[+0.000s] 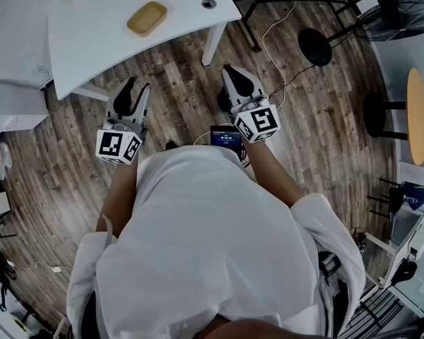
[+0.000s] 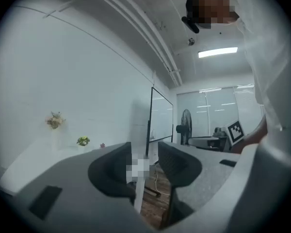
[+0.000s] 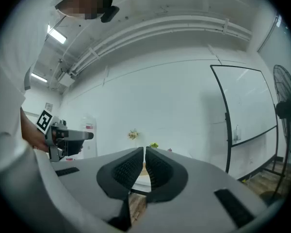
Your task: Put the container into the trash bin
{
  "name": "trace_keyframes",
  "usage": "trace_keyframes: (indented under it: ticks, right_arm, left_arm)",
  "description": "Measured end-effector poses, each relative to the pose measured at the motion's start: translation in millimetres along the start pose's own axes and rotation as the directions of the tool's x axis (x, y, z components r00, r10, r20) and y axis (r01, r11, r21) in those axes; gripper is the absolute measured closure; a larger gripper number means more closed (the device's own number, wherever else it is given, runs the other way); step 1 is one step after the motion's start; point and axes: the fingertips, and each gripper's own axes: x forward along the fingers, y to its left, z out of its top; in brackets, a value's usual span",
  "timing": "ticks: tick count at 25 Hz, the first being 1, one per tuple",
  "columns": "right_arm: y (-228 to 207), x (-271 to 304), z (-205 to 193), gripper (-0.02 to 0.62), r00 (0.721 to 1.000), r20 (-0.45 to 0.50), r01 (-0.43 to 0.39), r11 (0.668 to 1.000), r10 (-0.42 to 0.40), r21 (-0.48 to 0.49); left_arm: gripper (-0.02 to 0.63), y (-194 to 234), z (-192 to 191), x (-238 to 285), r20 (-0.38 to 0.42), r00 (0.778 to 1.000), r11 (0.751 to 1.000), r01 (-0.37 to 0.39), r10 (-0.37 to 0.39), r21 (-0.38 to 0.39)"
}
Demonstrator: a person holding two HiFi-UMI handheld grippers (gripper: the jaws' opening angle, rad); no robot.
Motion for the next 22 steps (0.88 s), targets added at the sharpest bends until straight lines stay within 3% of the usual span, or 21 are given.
trace_keyframes:
  ticks: [14,22]
  right_arm:
    - [-57.4,-40.3,0.2,0.551,0.999,0.049,-0.017,0.996,0.013,0.085]
    - [-70.9,-53.1,-7.3,0.551,0.998,0.029,-0.049,0.998,0.048,0.039]
  left_arm:
    - [0.431,-18.7,-1.9,40.3,-0.014,1.0,1.0,0.008,-0.008,0.001]
    - [0.433,-42.4,-2.5,60.9,-0.012,1.0,1.0,0.01,-0.01,0.005]
